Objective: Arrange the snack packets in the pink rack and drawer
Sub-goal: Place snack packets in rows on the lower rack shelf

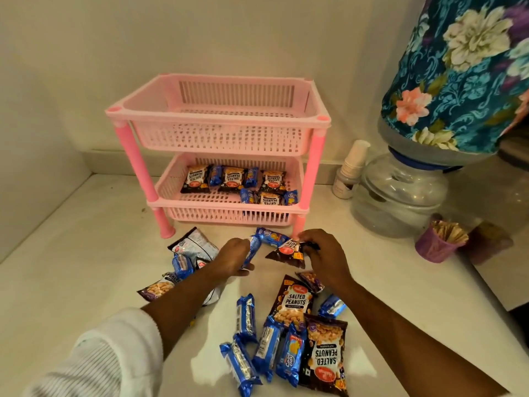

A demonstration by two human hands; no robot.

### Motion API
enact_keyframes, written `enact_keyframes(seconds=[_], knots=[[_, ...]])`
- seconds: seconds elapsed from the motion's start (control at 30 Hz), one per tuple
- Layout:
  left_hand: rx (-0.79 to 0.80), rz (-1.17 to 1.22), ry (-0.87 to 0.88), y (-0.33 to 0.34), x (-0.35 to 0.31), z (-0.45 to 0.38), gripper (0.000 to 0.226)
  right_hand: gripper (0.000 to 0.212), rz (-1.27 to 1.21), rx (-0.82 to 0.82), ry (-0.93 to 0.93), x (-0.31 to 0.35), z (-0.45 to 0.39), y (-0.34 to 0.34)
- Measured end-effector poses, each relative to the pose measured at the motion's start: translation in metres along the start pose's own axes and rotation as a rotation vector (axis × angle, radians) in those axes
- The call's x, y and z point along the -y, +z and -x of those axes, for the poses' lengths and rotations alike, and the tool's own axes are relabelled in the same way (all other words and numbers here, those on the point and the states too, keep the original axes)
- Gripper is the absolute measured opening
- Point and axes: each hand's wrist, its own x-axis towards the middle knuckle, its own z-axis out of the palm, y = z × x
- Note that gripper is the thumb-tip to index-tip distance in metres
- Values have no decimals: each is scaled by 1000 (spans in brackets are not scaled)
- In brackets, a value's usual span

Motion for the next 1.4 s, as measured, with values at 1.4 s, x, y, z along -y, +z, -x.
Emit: enact_keyframes(seconds=[1.4], knots=[[-119, 105, 177, -172, -94, -102, 41, 53, -681, 12, 774, 134, -206, 142]])
